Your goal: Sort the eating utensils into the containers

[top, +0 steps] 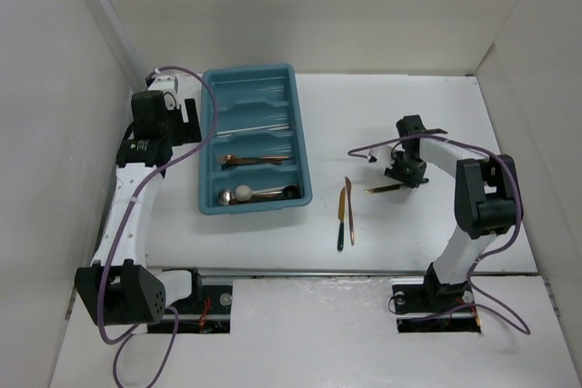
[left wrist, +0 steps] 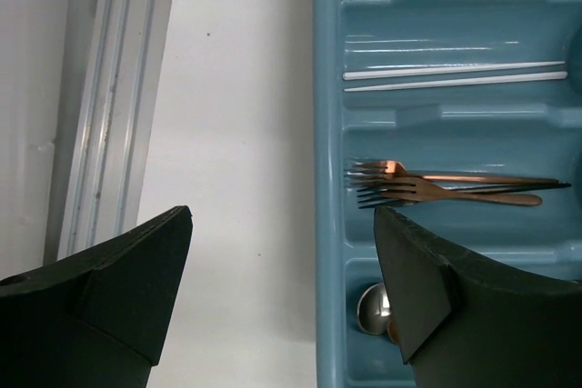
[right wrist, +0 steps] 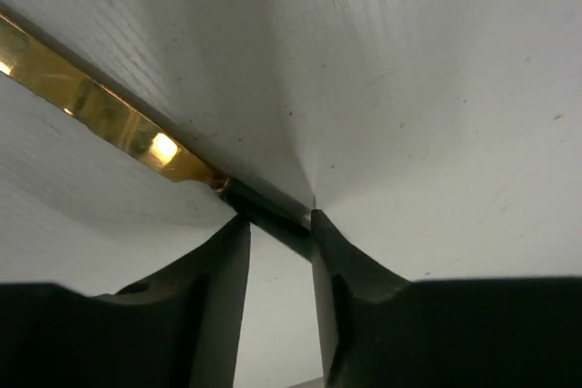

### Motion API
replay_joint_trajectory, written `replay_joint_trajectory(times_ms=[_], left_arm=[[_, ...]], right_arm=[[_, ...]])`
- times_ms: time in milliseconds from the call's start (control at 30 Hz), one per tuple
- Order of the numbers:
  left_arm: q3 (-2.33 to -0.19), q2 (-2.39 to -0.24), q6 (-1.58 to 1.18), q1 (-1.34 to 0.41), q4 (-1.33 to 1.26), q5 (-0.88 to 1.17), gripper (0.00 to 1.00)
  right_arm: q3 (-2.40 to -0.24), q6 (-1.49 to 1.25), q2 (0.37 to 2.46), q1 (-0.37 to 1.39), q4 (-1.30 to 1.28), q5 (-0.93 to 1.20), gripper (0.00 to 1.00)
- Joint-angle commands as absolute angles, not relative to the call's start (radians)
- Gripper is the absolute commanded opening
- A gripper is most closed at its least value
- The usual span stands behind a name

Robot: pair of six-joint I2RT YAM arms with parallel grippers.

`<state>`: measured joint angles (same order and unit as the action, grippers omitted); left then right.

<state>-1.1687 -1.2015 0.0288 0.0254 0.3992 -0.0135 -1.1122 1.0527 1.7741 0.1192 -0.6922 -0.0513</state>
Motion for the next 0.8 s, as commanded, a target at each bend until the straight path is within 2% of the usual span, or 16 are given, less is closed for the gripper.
replay_joint_trajectory(times_ms=[0, 100, 133, 267, 467, 633, 767], left_arm=[[-1.154, -1.157, 0.055, 0.021, 0.358, -0.055, 0.78], [-1.154, -1.157, 0.075, 0.021, 0.357, -0.066, 0.78], [-1.154, -1.148, 0.075, 0.021, 0.348, -0.075, 0.78], [-1.144, -1.138, 0.103, 0.021, 0.348, -0.095, 0.8], [-1.135, -1.138, 0.103, 0.021, 0.348, -0.114, 0.8], [-1.082, -1.127, 0.052, 0.04, 0.33, -0.078, 0.8], [-1.051, -1.127, -0.008, 0.061, 0.374, -0.014, 0.8]], right_arm=[[-1.092, 1.069, 1.785, 0.123, -0.681, 0.004, 0.36], [-1.153, 1.135, 1.847, 0.123, -0.787, 0.098, 0.06], [-1.163, 1.135, 1.856, 0.133, -0.787, 0.119, 0.0], [-1.196, 1.074, 1.884, 0.158, -0.764, 0.107, 0.0], [-1.296, 0.965, 1.772, 0.143, -0.723, 0.153, 0.0], [-1.518, 0.896, 1.727, 0.193, -0.672, 0.175, 0.0], [-1.757, 0.79, 1.817, 0.274, -0.602, 0.205, 0.0]])
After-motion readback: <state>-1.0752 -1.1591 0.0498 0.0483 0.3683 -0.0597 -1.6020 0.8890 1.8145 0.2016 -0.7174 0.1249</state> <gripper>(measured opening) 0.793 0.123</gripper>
